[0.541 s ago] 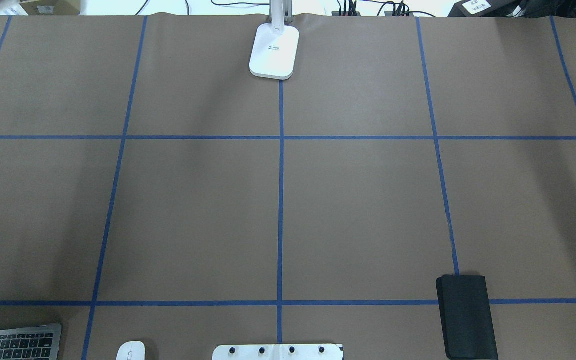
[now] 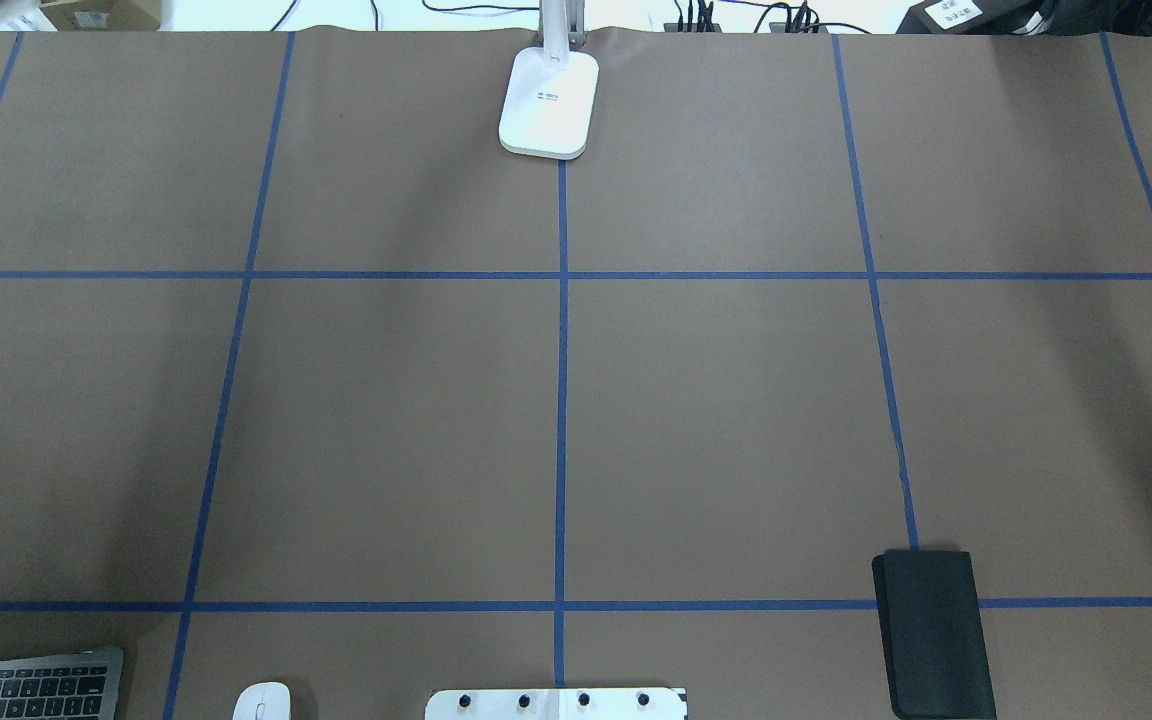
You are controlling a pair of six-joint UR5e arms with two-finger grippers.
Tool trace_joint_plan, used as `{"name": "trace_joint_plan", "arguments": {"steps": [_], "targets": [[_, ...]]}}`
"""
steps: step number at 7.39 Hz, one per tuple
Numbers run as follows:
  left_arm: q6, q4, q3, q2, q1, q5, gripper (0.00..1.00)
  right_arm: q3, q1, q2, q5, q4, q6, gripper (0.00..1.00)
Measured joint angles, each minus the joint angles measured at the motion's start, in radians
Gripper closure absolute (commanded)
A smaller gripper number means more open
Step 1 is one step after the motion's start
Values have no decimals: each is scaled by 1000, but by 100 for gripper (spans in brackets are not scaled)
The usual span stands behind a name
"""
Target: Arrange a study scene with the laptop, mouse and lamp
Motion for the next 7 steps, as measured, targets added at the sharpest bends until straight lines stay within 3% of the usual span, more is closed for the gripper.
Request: {"name": "trace_joint_plan", "arguments": {"steps": [3,7], "targets": [[-16,13,-158,79,20,-5,0,104,-93,-7,11,-5,-4,0],[-21,14,-400,251,183,-6,0,261,-202,-155,36,-1,2,0]]}}
